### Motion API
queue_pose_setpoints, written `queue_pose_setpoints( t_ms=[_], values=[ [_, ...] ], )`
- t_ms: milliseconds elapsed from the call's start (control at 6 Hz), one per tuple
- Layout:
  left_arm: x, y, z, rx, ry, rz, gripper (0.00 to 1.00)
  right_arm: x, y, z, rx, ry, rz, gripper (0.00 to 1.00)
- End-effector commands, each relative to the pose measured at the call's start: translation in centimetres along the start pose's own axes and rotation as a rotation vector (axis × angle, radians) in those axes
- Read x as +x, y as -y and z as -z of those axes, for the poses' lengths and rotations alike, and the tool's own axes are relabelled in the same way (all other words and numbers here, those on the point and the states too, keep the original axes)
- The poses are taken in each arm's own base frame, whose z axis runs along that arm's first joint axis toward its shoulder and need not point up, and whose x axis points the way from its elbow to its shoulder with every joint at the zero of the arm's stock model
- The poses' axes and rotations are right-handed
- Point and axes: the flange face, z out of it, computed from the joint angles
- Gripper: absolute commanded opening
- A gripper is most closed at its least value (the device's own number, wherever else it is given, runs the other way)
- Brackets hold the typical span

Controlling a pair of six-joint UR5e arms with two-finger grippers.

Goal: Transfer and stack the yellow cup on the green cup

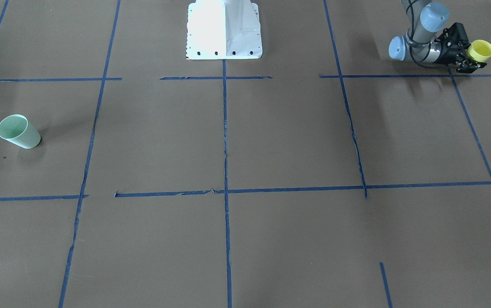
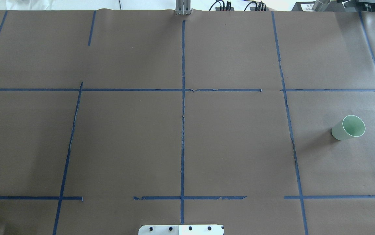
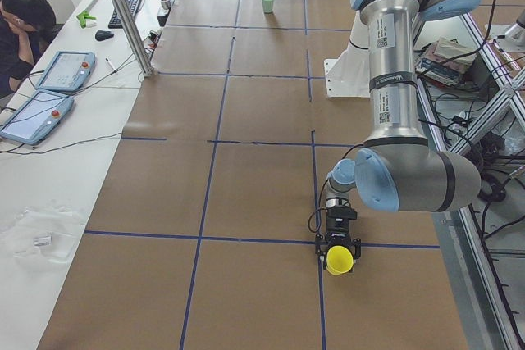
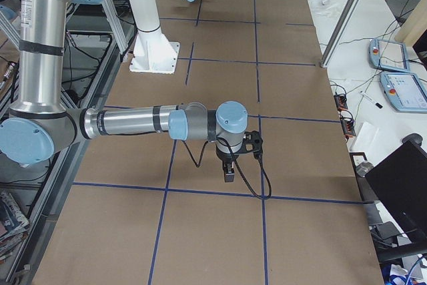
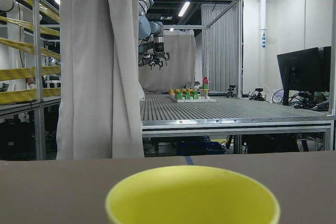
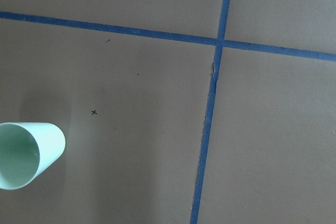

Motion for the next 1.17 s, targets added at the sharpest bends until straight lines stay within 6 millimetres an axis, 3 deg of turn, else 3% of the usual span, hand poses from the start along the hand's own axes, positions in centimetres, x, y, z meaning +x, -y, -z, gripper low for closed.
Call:
queue_pose_setpoints(
  t_ms=[0,167,500,1000],
  values=[
    [0.9,1.4,-1.7,0.030,-0.042,-0.046,0.48,-0.1,0.0,-0.1,0.000,0.018,-0.002,1.00],
    [3.1,2.7,-2.8,0.043,-0.043,-0.043,0.48,-0.1,0.0,-0.1,-0.002,0.026,-0.006,1.00],
    [12.0,8.5,-6.7,0.130,-0.137,-0.040,0.49,0.0,0.0,-0.2,-0.004,0.026,-0.008,1.00],
    [19.0,13.2,-8.2,0.044,-0.269,-0.106,0.48,0.1,-0.1,-0.4,-0.006,0.026,-0.010,1.00]
  ],
)
